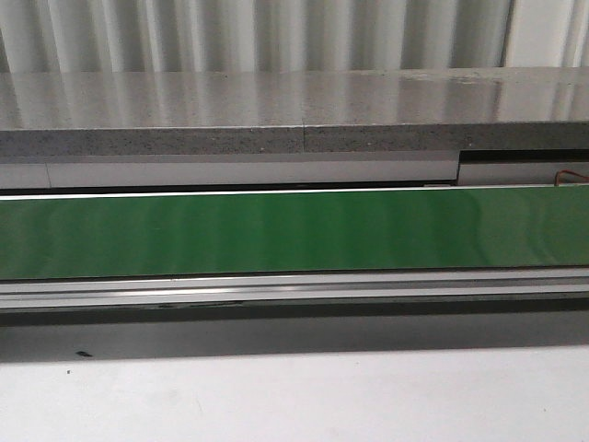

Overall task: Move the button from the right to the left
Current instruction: 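Close the right gripper on the yellow-capped button and lift it, then lower the held button onto the conveyor belt and open the right gripper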

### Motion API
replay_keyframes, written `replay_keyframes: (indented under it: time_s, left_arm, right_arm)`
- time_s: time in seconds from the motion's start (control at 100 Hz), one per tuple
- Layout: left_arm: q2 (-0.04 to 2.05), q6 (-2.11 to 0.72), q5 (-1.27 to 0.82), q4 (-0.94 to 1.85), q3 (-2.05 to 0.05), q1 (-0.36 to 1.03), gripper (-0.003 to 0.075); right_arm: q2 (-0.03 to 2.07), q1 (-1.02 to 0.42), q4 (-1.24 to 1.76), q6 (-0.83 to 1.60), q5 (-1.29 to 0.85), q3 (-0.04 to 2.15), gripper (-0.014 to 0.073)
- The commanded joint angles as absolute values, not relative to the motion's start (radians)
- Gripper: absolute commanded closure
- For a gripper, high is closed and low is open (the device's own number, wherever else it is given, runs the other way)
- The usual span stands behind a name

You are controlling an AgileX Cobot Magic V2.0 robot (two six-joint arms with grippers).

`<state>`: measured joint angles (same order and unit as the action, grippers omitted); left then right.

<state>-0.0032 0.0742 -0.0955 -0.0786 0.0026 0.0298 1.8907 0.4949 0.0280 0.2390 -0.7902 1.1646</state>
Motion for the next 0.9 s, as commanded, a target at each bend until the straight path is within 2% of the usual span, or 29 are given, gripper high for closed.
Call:
replay_keyframes:
  time_s: [0.0,0.56,0.89]
  left_arm:
    - [-0.029,0.075,-0.013,-0.078,0.040,0.037,0.0741]
    - [-0.029,0.075,-0.013,-0.078,0.040,0.037,0.0741]
    - [-0.029,0.075,-0.013,-0.078,0.040,0.037,0.0741]
  right_arm:
    - [1.848,0.503,0.027,0.252,-0.780,1.190,0.0452]
    - [1.611,0.490,0.096,0.182,-0.902,1.190,0.0449]
    - [1.571,0.277,0.100,0.021,-0.968,1.190,0.0449]
